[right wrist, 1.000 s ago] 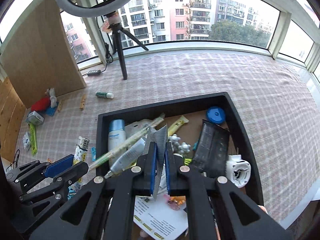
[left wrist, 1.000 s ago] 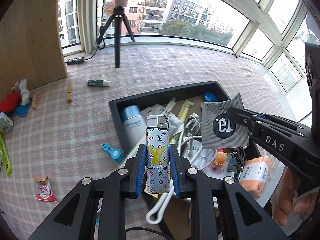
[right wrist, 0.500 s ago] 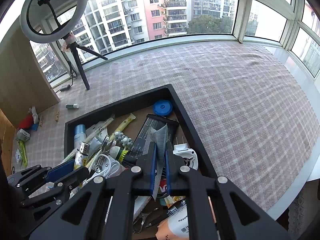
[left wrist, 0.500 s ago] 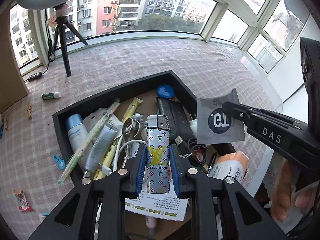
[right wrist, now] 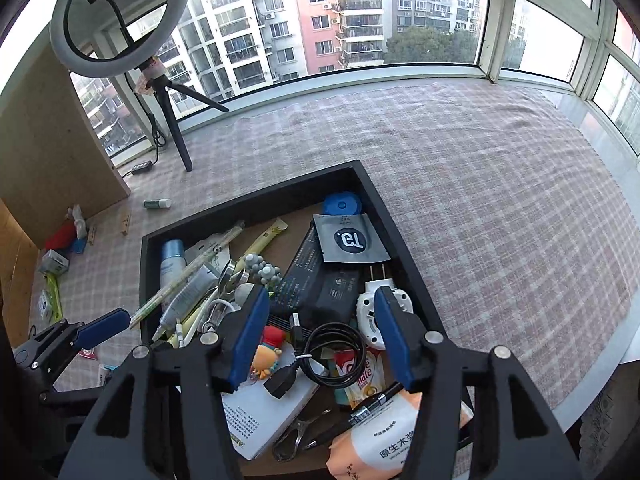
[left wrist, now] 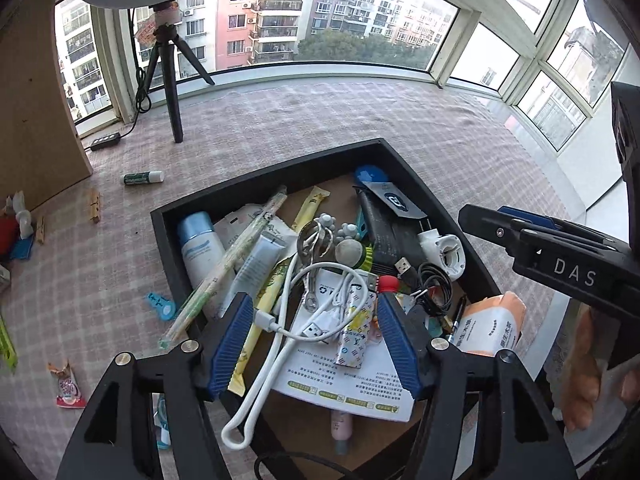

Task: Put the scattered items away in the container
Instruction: 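Carry the sachet and lighter over the black tray and open both tools, then move the left tool to the Coffee mate packet while the right tool approaches the pink tube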

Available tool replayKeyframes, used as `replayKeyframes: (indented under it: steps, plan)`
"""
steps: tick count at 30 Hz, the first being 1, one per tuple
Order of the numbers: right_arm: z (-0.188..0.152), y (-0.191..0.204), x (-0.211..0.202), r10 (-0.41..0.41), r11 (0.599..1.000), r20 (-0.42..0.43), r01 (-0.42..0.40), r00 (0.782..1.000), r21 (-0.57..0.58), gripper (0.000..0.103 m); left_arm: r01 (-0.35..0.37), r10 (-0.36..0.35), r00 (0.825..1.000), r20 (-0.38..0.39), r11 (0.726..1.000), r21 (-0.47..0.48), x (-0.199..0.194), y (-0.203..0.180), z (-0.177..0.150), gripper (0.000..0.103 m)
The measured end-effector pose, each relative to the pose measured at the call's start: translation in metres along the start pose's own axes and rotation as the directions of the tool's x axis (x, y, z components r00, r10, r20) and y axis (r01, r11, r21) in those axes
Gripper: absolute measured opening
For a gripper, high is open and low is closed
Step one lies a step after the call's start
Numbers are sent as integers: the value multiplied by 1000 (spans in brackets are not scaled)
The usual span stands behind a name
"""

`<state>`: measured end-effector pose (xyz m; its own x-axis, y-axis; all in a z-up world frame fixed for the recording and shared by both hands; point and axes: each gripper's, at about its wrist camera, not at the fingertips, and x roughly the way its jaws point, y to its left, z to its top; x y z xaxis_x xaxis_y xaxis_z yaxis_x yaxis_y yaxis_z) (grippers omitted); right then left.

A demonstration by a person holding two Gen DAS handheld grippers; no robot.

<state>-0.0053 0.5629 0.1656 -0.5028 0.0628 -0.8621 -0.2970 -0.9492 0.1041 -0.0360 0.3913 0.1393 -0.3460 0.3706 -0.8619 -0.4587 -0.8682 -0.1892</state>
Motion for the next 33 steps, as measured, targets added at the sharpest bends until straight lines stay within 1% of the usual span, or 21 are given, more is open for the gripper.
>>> replayKeyframes:
  steps: [3,7,12,15,16,19,24,25,28,30,33]
  plan:
    - [-6,19,1,15,999,-3,-16,1000,-29,54,-27,28,1000,2,999,-28,-7,23,-11,61]
    - [-17,48,-2,40,997,-8,-40,999,-67,55,-100,101,995,10,993,-59,-19,65,-32,61]
    - [-34,89,-6,87,989,-14,-88,996,-120,55,-173,174,985,-3,976,-128,-35,128,-63,61]
    - [-47,115,-7,128,980,-36,-132,991,-149,55,-202,203,979,-13,963,-178,-45,166,-80,58]
    - [-52,124,-7,141,977,-44,-146,989,-155,55,-206,207,978,-18,958,-197,-47,177,-85,55]
    - [-67,151,-4,186,967,-77,-197,979,-165,55,-219,220,975,-24,944,-247,-53,208,-100,52]
    - [-95,199,3,239,950,-123,-258,963,-177,54,-229,223,973,-55,934,-275,-49,243,-119,52]
    - [-101,207,6,252,946,-139,-274,958,-170,53,-229,221,973,-61,934,-276,-48,248,-123,52]
    - [-117,231,20,279,940,-203,-310,939,-142,46,-226,213,974,-80,937,-265,-42,260,-131,52]
    - [-127,245,30,273,941,-237,-310,932,-134,41,-216,200,976,-88,941,-259,-39,267,-133,51]
    - [-138,263,43,260,946,-270,-300,927,-121,39,-203,186,978,-92,948,-245,-34,276,-134,51]
